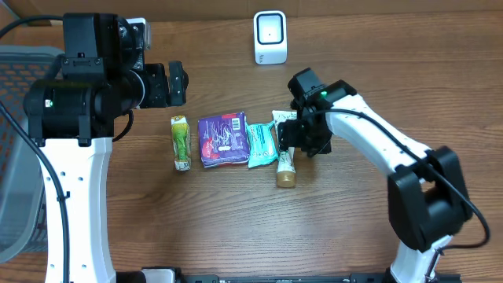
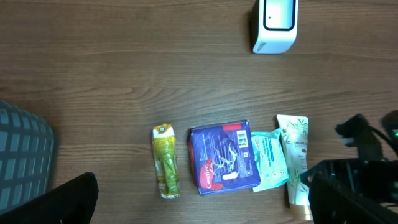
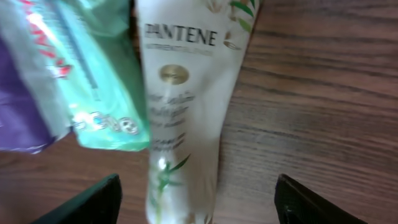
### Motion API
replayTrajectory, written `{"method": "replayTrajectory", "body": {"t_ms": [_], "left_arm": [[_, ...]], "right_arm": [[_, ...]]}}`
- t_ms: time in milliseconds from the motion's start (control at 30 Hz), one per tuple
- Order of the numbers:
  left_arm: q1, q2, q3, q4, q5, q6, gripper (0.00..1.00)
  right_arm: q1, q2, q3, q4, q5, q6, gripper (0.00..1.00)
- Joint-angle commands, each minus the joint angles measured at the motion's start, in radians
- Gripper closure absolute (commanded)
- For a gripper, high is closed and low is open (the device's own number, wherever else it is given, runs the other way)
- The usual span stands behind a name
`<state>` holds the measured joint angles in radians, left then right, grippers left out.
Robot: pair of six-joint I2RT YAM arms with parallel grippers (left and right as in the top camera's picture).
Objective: Scan the item barcode
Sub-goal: 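Move the right gripper down onto the white Pantene tube, then grasp the Pantene tube with the right gripper and lift it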
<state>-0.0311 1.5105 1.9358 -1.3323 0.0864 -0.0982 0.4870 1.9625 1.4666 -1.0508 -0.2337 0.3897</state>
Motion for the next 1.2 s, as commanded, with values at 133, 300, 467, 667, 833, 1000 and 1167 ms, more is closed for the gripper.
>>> {"method": "replayTrajectory", "body": {"t_ms": [133, 300, 467, 667, 833, 1000, 1167], "left_arm": [[-0.002, 0.008, 0.010, 0.000, -0.001, 0.008, 0.00], [-0.002, 0.008, 0.010, 0.000, -0.001, 0.008, 0.00], [-0.002, 0.008, 0.010, 0.000, 0.000, 0.008, 0.00], [-0.002, 0.008, 0.010, 0.000, -0.001, 0.009, 0.01], [-0.002, 0.008, 0.010, 0.000, 0.000, 0.008, 0.00], [-0.002, 0.008, 0.010, 0.000, 0.000, 0.008, 0.00], [-0.002, 0.008, 0.010, 0.000, 0.000, 0.008, 0.00]], "right_arm": [[0.003, 0.061, 0.025, 0.010, 0.009, -0.034, 0.21], [0.003, 0.090, 0.025, 0.001, 0.009, -0.101, 0.26], [0.001, 0.091, 0.025, 0.002, 0.010, -0.110, 0.54], [-0.026, 0.091, 0.041, -0.056, -0.017, -0.129, 0.82], [-0.068, 0.081, 0.080, -0.114, -0.303, -0.321, 0.93], [-0.134, 0.067, 0.082, -0.117, -0.662, -0.496, 0.96], [-0.199, 0.068, 0.035, -0.027, -0.873, -0.553, 0.96]]}}
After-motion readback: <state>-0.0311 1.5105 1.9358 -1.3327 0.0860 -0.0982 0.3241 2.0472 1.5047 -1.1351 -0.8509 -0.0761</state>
